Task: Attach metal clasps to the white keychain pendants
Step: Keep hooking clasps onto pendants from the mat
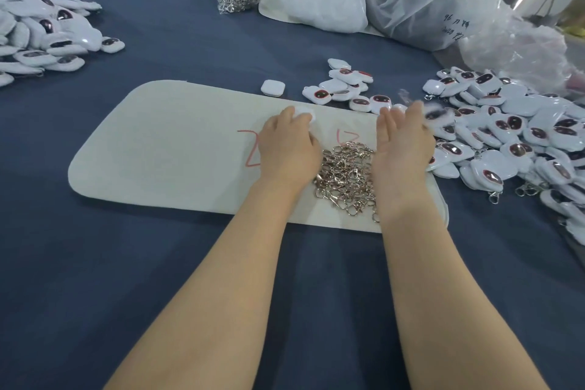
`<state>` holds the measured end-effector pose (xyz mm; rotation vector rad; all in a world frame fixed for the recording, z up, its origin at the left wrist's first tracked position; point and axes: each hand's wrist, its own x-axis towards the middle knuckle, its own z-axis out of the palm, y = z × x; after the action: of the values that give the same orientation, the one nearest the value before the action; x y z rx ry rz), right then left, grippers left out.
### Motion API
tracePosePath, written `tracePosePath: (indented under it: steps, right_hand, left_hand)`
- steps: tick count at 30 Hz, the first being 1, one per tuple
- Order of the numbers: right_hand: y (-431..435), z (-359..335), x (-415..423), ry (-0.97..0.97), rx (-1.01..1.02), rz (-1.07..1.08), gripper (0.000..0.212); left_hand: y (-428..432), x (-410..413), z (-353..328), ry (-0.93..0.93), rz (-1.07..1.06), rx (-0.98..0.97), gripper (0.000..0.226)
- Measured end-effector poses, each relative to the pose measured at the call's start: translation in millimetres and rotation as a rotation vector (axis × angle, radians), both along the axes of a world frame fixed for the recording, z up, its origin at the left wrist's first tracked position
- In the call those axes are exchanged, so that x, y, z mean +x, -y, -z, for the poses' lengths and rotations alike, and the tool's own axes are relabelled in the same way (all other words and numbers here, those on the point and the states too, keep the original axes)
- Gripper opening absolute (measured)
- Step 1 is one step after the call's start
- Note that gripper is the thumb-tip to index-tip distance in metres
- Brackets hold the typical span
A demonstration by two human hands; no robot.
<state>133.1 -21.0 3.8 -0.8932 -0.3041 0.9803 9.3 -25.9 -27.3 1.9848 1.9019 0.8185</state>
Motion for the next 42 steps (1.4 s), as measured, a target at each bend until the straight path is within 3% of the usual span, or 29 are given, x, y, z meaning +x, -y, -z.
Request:
tracePosePath:
  steps: [2, 6, 8, 10, 15, 20, 25, 30, 36, 40, 42]
  right_hand:
    - [-1, 3, -1, 0.199, -0.12, -0.005, 0.021]
    - [2, 13, -9, 1.295, -0.321, -0.101, 0.034]
    - [2, 18, -11, 1.609, -0.418, -0.216, 0.035]
    - [4, 22, -13, 1.787, -0.526, -0.275, 0.033]
    - [3, 22, -13, 1.778, -0.392, -0.269, 0.028]
    - [6, 22, -21, 1.589, -0.266, -0.269, 0.029]
    - [12, 10, -37, 1.427, -0.042, -0.237, 0.016]
    - [19, 5, -47, 1.354, -0.158, -0.553, 0.039]
    - [22, -5, -49, 1.446, -0.177, -0.485, 0.018]
    - [28, -12, -50, 1.464, -0.16, -0.57, 0.016]
    - [32, -15, -50, 1.506, -0.18, -0.649, 0.027]
  left_hand:
    - [2, 0, 2, -0.067, 0.028, -0.042, 0.04]
    - [4, 0, -1, -0.064, -0.006, 0.002, 0.036]
    - [4, 0, -3, -0.059, -0.039, 0.035, 0.036]
    - [5, 0, -3, -0.048, -0.043, 0.037, 0.037]
    - [5, -1, -1, -0.021, -0.042, 0.038, 0.033]
    - [3, 0, 0, -0.056, -0.034, 0.056, 0.026]
    - [3, 1, -1, -0.102, -0.039, 0.036, 0.029]
    - [-1, 3, 3, -0.202, -0.013, -0.036, 0.043]
    - [0, 12, 10, -0.258, -0.022, -0.062, 0.053]
    - [-4, 10, 14, -0.251, -0.032, -0.012, 0.046]
    - [-4, 11, 15, -0.222, -0.044, -0.003, 0.042]
